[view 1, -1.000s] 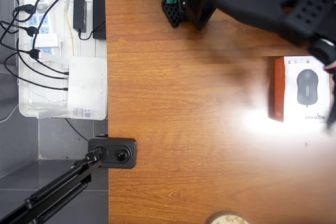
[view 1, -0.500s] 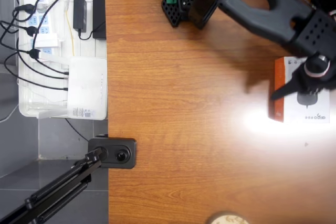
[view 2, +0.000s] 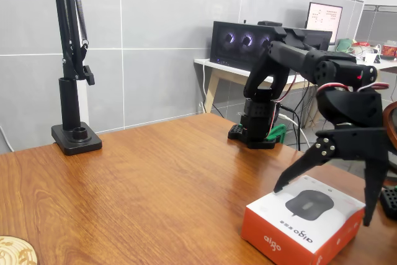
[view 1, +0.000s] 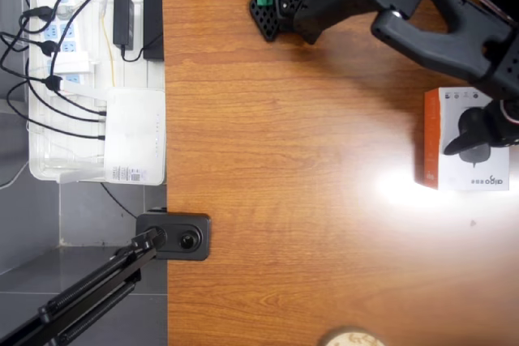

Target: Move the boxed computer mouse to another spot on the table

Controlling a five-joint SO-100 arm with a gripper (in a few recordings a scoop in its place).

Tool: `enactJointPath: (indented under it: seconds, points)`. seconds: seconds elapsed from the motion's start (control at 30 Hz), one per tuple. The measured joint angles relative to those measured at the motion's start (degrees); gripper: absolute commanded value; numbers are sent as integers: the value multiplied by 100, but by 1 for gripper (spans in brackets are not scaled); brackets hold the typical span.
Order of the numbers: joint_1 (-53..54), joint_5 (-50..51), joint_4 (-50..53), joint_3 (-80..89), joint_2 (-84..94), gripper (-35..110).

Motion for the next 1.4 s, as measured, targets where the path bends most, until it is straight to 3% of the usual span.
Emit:
enactJointPath:
  seconds: [0.13, 0.47, 0.67, 0.93, 1.13, 1.4]
  points:
    - [26, 0, 105, -211, -220, 102]
    - [176, 18, -158, -97, -492, 99]
    - [272, 123, -316, 378, -536, 69]
    - [378, 826, 88, 861, -281, 3]
    - [756, 1538, 633, 88, -308, 0]
    - [2769, 2769, 800, -1230, 747, 0]
